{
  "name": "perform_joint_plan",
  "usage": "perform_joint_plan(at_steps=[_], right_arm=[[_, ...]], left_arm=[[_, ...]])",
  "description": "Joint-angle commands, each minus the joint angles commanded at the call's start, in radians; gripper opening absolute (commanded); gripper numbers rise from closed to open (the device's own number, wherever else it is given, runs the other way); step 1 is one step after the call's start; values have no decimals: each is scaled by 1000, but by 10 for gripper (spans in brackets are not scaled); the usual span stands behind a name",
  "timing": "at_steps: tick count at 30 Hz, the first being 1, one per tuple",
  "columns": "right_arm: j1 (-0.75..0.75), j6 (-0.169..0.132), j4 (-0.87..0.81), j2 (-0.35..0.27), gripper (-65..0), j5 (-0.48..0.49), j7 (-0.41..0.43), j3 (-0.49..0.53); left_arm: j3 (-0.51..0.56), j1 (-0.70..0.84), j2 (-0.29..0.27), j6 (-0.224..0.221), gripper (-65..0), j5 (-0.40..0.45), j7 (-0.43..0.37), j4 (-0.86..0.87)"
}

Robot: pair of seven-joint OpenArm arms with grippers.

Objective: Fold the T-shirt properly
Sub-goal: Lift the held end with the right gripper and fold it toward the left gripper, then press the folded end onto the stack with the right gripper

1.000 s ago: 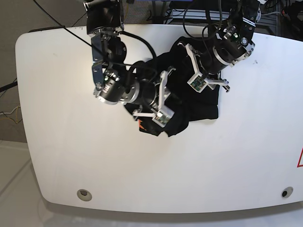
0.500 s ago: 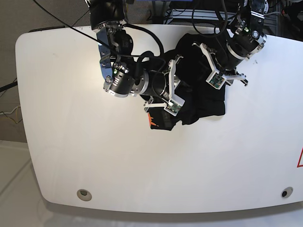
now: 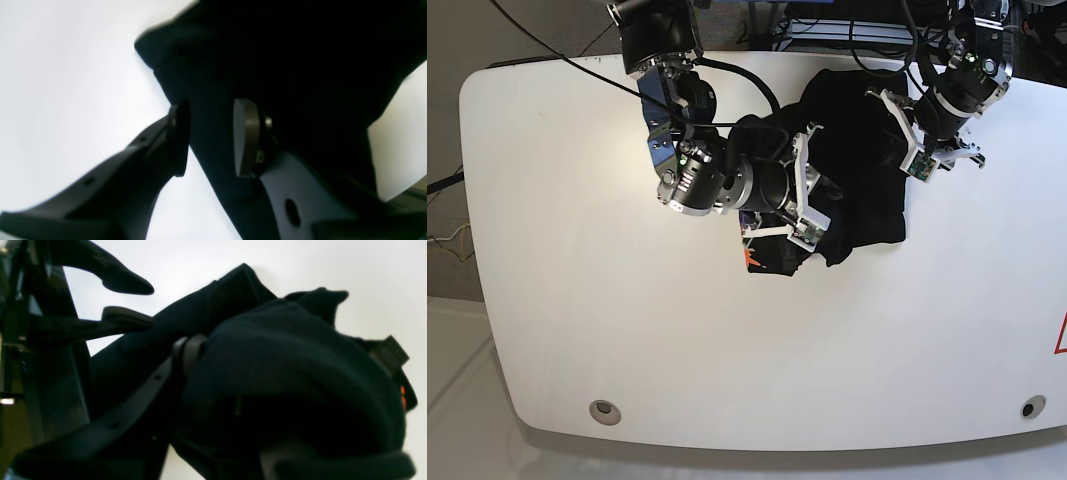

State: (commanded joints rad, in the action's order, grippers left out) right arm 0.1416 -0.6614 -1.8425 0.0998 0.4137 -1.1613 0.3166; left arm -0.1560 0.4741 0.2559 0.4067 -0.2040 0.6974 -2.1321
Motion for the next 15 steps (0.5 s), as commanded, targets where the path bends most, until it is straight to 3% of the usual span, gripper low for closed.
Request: perform_joint_plan(at_steps=[2, 6, 12, 15], right_arm=[[35, -3, 6, -2, -376, -20, 1, -2], [57, -8, 31, -3, -371, -30, 7, -1], [77, -21, 64, -11, -415, -18, 18, -4], [64, -26, 38, -29, -493, 1, 11, 2]], left_arm=[[-46, 8, -6, 6, -434, -4, 12, -5], [-73, 19, -9, 11, -431, -10, 15, -1], [-53, 39, -4, 5, -427, -18, 19, -6], [-7, 52, 10, -6, -418, -34, 30, -22]])
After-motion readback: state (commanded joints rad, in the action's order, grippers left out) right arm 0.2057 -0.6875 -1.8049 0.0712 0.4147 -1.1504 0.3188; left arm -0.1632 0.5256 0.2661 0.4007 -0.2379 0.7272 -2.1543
